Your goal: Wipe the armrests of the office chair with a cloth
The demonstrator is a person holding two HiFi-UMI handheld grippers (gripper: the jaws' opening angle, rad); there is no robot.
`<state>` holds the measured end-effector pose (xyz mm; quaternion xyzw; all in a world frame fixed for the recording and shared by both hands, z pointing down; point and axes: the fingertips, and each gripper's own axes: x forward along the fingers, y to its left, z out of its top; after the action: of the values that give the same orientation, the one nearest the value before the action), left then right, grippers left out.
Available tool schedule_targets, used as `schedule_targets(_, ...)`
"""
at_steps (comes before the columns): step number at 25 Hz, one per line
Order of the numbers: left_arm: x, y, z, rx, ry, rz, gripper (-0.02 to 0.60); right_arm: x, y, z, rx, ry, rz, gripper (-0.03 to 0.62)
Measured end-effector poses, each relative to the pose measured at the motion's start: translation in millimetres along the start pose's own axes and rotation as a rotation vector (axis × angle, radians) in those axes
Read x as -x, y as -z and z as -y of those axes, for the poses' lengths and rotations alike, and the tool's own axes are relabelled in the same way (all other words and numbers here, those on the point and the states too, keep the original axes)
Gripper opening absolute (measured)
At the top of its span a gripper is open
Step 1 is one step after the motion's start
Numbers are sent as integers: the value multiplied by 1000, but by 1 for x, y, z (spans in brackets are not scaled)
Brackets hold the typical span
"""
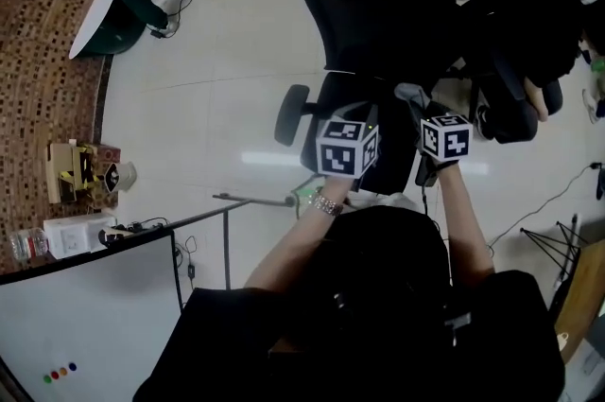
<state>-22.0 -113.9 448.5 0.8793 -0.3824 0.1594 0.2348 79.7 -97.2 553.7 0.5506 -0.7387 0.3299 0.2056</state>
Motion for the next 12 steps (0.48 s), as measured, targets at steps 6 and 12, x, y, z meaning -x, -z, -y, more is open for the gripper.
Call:
schedule_targets(6, 26, -22, -39, 16, -19, 50, 0, 15, -59, -89, 31, -18, 46, 34)
schedule_targets(12, 41, -29, -58, 26, -23, 84, 0, 15, -68, -140, 123, 10, 20, 34)
